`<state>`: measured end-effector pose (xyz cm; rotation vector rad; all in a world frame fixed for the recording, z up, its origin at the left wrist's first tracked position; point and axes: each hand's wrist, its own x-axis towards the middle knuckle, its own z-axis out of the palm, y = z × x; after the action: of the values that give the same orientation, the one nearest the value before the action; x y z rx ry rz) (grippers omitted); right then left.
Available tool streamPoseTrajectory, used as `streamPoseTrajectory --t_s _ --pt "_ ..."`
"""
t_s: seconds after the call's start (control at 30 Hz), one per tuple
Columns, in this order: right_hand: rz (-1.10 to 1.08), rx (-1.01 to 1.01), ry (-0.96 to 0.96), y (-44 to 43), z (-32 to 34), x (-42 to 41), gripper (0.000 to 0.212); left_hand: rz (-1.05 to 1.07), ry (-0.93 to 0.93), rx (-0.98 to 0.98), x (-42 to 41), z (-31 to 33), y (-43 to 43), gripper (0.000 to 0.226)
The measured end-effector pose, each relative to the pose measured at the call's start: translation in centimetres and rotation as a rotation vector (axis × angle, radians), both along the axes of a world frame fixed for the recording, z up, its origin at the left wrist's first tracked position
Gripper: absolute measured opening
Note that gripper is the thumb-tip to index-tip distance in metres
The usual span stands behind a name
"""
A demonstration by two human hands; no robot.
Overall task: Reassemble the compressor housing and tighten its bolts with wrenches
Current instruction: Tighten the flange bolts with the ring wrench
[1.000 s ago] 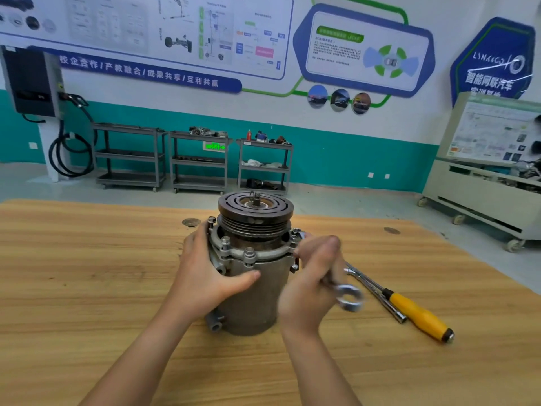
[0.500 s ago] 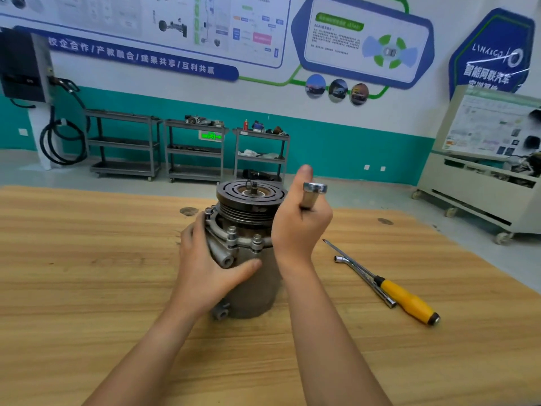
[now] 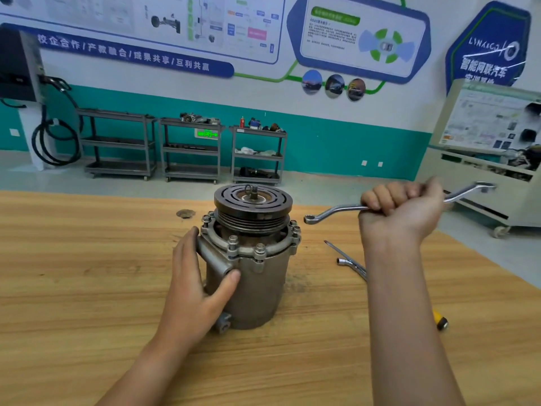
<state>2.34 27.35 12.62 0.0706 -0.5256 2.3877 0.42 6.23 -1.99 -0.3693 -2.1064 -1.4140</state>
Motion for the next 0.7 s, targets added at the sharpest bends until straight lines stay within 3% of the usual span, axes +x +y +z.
streamPoseTrajectory --t_s 0.17,0.33,0.7 --pt "0.155 -0.067 -0.067 0.6 -2.0 -2.3 0.044 -0.005 -0.027 -0.014 0.0 -0.3 -0.1 0.082" --pt "0.300 -0.103 -0.050 1.2 -3.0 -3.8 0.060 0.000 -0.007 -0.013 -0.3 -0.5 -0.2 0.088" --pt "0.514 -0.054 -0.119 1.8 -2.8 -6.8 0.067 -0.046 -0.024 0.139 -0.3 -0.2 -1.0 0.078"
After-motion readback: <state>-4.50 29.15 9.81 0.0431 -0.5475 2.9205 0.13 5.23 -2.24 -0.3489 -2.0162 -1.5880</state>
